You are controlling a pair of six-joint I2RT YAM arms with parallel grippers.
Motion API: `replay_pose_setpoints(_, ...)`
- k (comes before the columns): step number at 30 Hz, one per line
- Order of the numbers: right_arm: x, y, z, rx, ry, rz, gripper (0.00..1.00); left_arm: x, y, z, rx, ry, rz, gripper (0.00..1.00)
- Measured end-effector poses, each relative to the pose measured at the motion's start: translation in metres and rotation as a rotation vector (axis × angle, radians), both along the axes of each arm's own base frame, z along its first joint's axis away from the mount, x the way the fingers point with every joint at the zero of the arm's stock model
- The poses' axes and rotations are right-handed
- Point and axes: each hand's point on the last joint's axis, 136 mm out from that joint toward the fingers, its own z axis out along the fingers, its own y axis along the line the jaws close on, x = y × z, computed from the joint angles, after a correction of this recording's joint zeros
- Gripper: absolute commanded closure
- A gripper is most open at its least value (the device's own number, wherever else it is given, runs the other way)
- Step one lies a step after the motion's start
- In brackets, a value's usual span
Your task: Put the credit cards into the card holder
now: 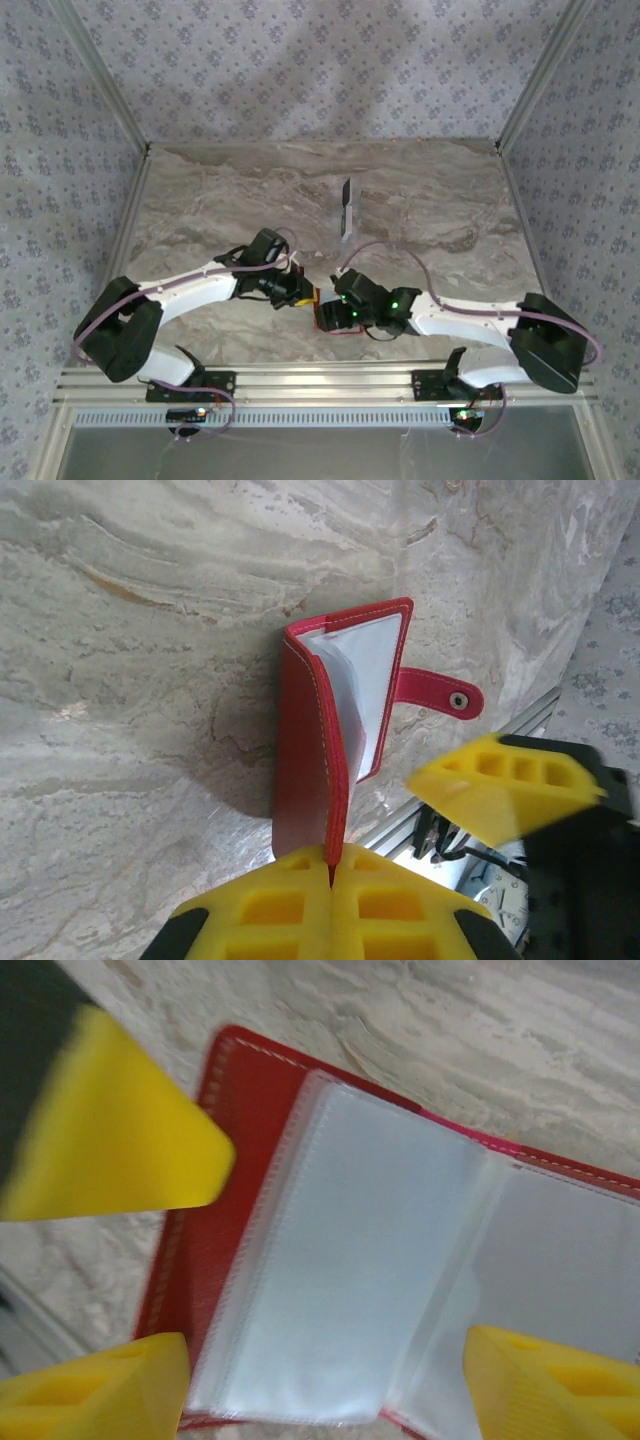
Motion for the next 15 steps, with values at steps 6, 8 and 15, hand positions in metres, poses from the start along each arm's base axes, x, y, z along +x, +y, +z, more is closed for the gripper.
replay_pose_setpoints(6, 0.005, -0.007, -0.015, -0.066, -0.010, -0.038, 0.25, 0.001, 0.003, 0.004, -0.004, -0.008, 0.017, 1.00)
replay_pose_setpoints(8, 0.009, -0.013, -0.017, -0.093, -0.023, -0.066, 0.25, 0.002, 0.004, 0.004, -0.004, -0.008, 0.019, 1.00)
replay_pose_setpoints(15, 0.021, -0.055, -0.007, -0.123, -0.042, -0.185, 0.25, 0.002, 0.010, 0.001, 0.012, 0.010, 0.033, 1.00)
